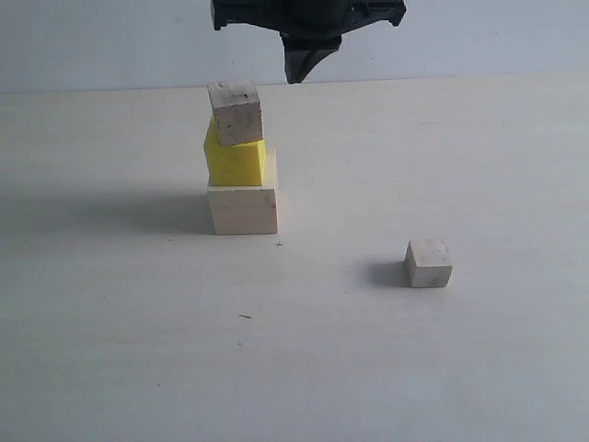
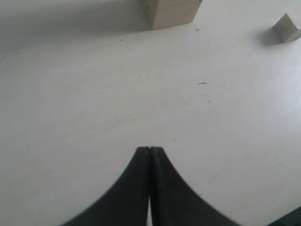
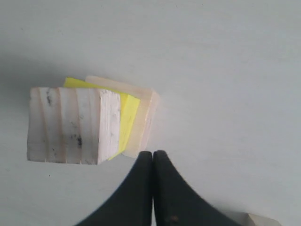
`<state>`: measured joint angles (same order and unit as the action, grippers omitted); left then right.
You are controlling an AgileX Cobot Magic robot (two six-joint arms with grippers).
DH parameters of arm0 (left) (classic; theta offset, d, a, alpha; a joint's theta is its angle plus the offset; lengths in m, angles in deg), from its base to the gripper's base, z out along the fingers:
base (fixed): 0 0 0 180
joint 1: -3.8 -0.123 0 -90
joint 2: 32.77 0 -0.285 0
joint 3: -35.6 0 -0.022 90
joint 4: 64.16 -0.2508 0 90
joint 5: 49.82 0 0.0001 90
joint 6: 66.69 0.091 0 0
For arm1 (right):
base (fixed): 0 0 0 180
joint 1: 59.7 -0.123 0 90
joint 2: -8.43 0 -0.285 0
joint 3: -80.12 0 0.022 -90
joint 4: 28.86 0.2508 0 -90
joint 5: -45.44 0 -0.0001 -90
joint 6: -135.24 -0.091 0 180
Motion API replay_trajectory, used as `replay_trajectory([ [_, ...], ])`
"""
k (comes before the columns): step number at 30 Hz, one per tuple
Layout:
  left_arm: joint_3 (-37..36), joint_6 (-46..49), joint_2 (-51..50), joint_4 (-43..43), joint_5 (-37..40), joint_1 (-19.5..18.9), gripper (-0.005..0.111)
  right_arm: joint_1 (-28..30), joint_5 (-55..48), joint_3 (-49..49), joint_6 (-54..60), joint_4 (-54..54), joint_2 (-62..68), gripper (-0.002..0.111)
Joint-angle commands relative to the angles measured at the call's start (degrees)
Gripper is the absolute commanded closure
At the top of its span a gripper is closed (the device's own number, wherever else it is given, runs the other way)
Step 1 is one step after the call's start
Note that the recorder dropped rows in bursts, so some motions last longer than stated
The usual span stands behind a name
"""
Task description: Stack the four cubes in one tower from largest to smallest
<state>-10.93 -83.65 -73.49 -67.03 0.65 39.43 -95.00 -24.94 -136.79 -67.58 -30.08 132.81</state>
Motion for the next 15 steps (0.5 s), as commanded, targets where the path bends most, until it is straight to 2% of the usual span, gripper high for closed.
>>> replay_trajectory([
  [1, -0.1, 0.3, -0.2, 0.1, -0.7, 0.3, 0.105, 0.1, 0.4, 1.8, -0.4, -2.9, -1.2, 0.108],
  [9, -0.1, 0.3, -0.2, 0.1, -0.9, 0.3, 0.105, 0.1, 0.4, 1.9, -0.2, -0.2, 0.2, 0.108],
  [15, -0.1, 0.3, -0.2, 0.1, -1.2, 0.3, 0.105, 0.1, 0.4, 1.9, 1.7, 5.6, 1.7, 0.108],
])
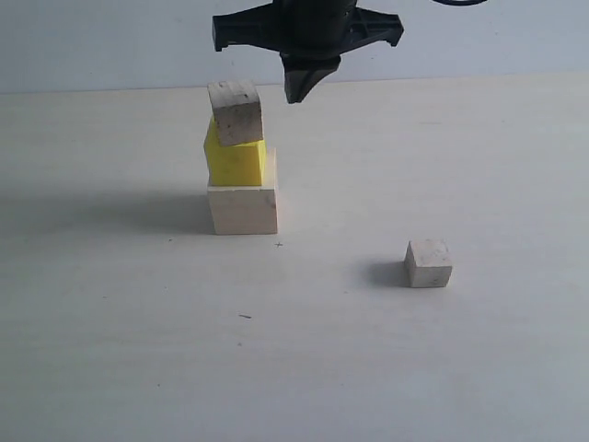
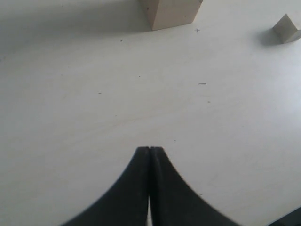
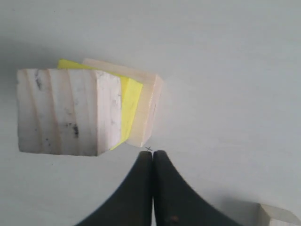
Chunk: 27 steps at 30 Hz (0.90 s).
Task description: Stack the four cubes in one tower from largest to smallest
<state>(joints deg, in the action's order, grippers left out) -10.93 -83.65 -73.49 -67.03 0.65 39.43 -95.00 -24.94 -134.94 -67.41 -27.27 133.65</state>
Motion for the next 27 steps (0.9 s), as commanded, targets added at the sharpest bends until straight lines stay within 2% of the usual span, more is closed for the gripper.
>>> replay_trajectory([
  [1, -0.1, 0.3, -0.2, 0.1, -1.2, 0.3, 0.105, 0.1, 0.4, 0.1, 1.6, 2.7, 1.2, 0.108],
  [27, -0.1, 0.3, -0.2, 0.0, -1.8, 0.3, 0.105, 0.0, 0.4, 0.1, 3.3, 3.1, 2.9, 0.108],
])
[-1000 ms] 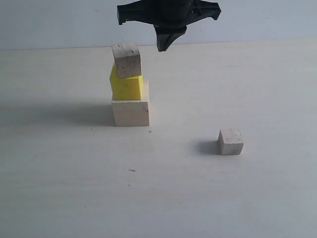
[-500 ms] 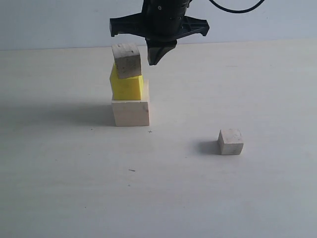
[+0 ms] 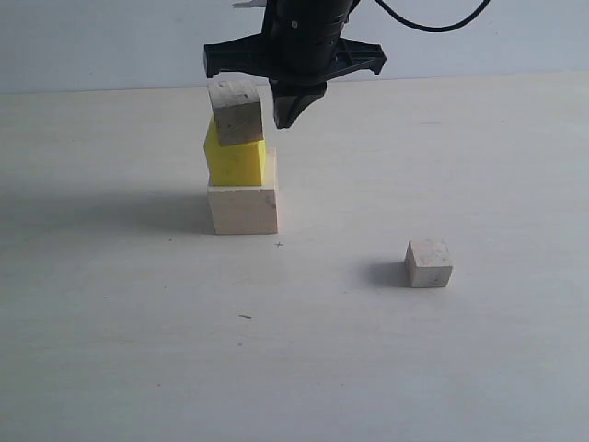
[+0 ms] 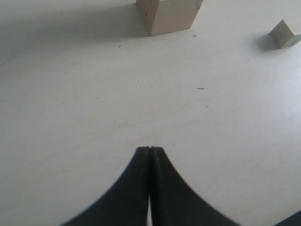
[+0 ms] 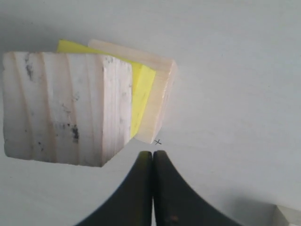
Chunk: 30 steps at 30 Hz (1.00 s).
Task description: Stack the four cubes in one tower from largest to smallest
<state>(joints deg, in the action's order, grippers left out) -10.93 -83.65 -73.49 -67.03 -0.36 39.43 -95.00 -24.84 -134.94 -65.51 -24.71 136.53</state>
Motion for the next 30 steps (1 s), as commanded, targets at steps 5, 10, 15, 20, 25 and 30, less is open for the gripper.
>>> replay_trajectory([
  [5, -0.1, 0.3, -0.2, 0.0, -0.7, 0.3, 0.105, 0.0, 0.3, 0.1, 2.8, 3.8, 0.0, 0.108],
  [10, -0.1, 0.3, -0.2, 0.0, -0.3, 0.3, 0.105, 0.0, 0.3, 0.1, 2.9, 3.6, 0.0, 0.108],
  [15, -0.1, 0.3, -0.2, 0.0, -0.3, 0.3, 0.105, 0.0, 0.3, 0.1, 3.3, 3.8, 0.0, 0.108],
  [20, -0.1, 0.3, -0.2, 0.0, -0.3, 0.3, 0.105, 0.0, 0.3, 0.1, 4.8, 4.3, 0.0, 0.108],
  [25, -0.1, 0.3, -0.2, 0.0, -0.3, 0.3, 0.105, 0.0, 0.3, 0.1, 5.4, 4.3, 0.0, 0.108],
  [30, -0.1, 0.3, -0.2, 0.0, -0.3, 0.3, 0.105, 0.0, 0.3, 0.1, 3.8, 1.4, 0.0, 0.108],
])
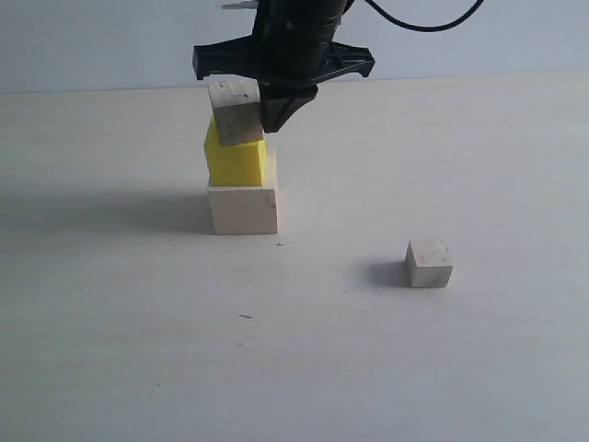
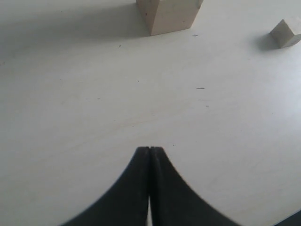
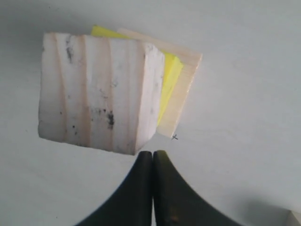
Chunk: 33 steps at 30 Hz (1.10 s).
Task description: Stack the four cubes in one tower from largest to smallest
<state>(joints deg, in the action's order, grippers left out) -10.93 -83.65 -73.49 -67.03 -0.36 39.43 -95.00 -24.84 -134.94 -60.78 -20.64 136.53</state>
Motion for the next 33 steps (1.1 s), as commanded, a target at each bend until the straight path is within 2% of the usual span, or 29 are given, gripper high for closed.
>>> replay_trajectory([
  [1, -0.1, 0.3, -0.2, 0.0, -0.3, 0.3, 0.105, 0.0, 0.3, 0.1, -1.1, -3.5, 0.0, 0.108],
  [33, -0.1, 0.3, -0.2, 0.0, -0.3, 0.3, 0.105, 0.0, 2.5, 0.1, 0.5, 1.2, 0.1, 0.108],
])
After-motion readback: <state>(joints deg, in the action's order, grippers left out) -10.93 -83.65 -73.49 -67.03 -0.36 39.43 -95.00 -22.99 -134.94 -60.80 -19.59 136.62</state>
